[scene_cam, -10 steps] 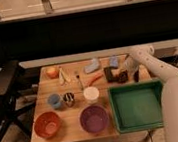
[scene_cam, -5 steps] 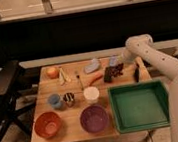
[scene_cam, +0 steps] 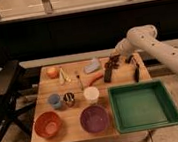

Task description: Place grapes in purple bowl

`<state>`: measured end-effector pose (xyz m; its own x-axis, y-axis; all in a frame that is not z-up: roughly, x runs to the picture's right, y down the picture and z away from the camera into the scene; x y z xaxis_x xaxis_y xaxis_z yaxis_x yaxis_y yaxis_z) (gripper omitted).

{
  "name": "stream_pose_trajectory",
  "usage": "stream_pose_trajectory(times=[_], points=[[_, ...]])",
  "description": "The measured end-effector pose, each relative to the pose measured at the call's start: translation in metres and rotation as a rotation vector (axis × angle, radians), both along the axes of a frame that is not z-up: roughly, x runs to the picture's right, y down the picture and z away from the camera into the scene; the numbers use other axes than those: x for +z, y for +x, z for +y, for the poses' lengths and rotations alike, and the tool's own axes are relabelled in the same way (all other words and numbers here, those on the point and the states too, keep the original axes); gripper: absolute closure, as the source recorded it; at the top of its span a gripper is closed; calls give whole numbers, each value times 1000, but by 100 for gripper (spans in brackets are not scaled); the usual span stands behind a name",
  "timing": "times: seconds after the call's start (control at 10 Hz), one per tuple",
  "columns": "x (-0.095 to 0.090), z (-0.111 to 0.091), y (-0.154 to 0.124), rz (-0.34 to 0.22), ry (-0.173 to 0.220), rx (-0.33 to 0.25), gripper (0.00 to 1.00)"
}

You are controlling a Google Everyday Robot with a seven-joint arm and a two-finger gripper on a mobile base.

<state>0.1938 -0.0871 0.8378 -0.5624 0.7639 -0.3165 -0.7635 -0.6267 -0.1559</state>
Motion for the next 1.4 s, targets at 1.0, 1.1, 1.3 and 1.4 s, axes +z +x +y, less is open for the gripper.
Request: stream_pose_trajectory(times=[1.0,1.1,1.3,1.4], points=[[-40,17,-48,-129,0,-152,100],[-48,25,-52,-142,1,-170,100],[-79,58,-66,-192,10,-213,100],[-92,69,-71,-216,16,-226,100]])
